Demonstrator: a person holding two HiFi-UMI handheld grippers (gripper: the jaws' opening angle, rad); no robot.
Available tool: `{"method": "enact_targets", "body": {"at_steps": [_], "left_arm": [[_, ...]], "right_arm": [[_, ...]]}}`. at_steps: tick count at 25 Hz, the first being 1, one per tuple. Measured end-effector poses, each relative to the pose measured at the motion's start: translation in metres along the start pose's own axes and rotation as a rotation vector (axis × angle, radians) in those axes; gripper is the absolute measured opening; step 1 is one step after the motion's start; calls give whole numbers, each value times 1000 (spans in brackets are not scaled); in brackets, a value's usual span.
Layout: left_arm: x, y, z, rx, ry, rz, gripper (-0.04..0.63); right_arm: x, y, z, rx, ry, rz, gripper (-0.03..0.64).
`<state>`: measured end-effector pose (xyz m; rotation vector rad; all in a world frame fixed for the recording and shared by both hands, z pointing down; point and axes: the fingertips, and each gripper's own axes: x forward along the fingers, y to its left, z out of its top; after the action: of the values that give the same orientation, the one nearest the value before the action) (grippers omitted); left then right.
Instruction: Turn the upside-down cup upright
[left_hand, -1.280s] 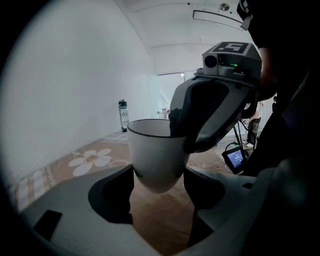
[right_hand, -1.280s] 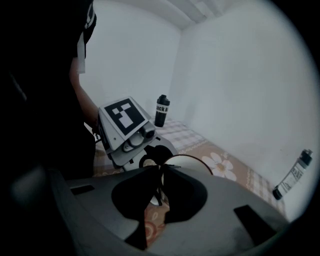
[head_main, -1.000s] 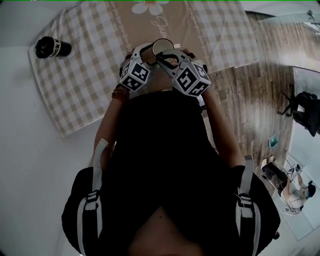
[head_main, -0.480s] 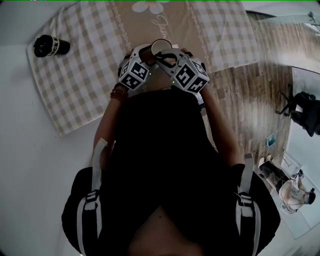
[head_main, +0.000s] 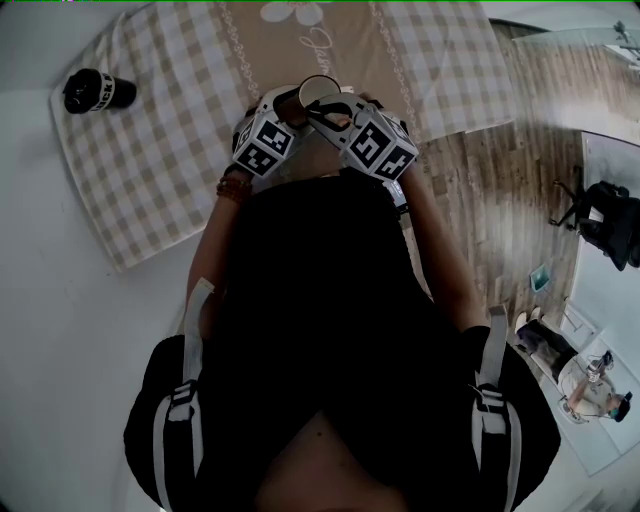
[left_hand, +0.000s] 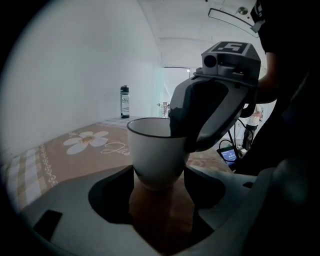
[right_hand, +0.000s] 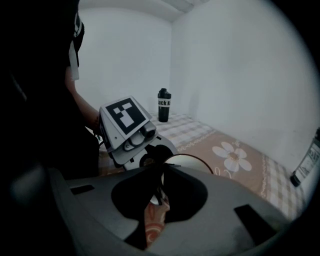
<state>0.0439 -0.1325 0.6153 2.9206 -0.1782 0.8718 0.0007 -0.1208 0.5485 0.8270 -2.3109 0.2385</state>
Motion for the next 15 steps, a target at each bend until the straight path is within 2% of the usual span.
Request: {"method": "enact_targets", "body": {"at_steps": [5,9,15], "left_arm": [[-4,-2,-1,-23,0,-16,330],[-18,0,2,-15,-1,1,330],[-43,-10,14,5,-64,3,330]], "right_arm": [[-2,0,4,-26,-39,-18,34],[-4,-1,6,-30,-83,-56,46],[-24,-4,17,-14,-175,-119,84]]}}
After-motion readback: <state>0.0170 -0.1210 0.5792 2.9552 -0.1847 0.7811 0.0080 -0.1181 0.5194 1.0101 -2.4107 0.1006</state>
